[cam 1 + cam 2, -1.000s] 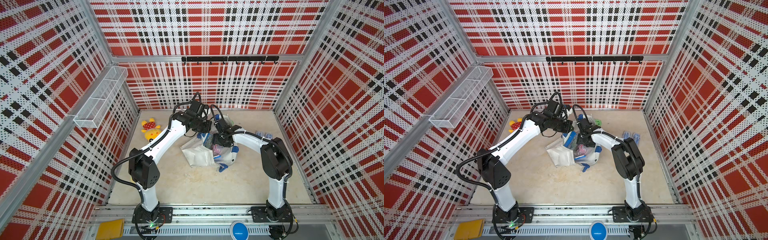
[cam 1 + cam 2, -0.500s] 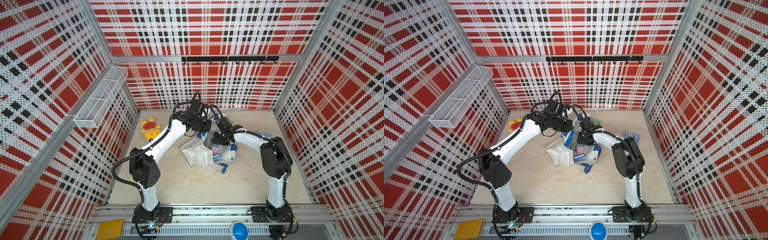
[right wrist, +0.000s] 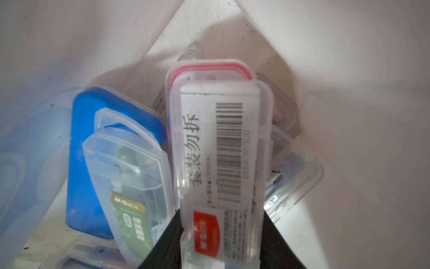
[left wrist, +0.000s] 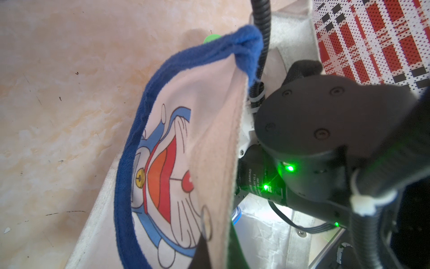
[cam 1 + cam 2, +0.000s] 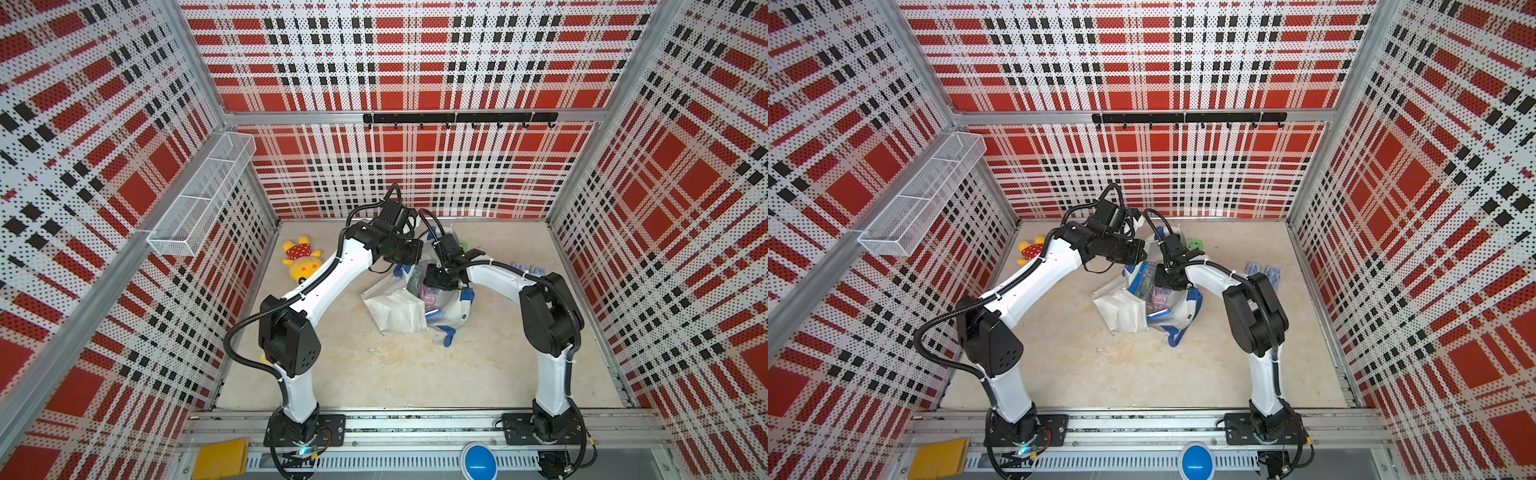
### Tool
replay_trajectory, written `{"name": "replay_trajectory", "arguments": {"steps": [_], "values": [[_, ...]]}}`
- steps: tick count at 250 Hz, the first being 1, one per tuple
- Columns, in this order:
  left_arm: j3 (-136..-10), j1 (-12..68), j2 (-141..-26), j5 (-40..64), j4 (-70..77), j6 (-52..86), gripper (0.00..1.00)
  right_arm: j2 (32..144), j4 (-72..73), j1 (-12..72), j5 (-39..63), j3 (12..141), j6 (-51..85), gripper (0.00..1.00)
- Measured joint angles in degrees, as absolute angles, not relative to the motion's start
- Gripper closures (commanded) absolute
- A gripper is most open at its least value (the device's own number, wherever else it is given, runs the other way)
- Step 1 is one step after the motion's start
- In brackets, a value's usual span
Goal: Take out the compass set from the canvas bag
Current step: Pick up the compass set from the canvas bag.
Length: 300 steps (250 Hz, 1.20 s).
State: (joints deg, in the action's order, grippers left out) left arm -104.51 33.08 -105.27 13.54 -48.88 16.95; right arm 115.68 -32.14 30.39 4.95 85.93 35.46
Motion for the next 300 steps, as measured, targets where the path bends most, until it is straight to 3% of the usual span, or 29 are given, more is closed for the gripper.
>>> {"name": "replay_trajectory", "arguments": {"steps": [78, 168, 300], "values": [[-104.5, 33.1, -105.3, 13.5, -48.9, 18.0, 1.00, 110.8, -34.4, 32.4, 6.0, 84.3, 35.4, 0.70], [-104.5, 33.1, -105.3, 13.5, -48.8, 19.3, 1.00, 97.6, -35.6, 36.4, 7.5, 79.8, 36.4, 0.73], [-104.5, 32.8, -105.3, 13.5, -48.4, 20.8, 1.00, 76.1, -45.8, 35.0, 4.6, 74.5, 33.8, 0.74]]}}
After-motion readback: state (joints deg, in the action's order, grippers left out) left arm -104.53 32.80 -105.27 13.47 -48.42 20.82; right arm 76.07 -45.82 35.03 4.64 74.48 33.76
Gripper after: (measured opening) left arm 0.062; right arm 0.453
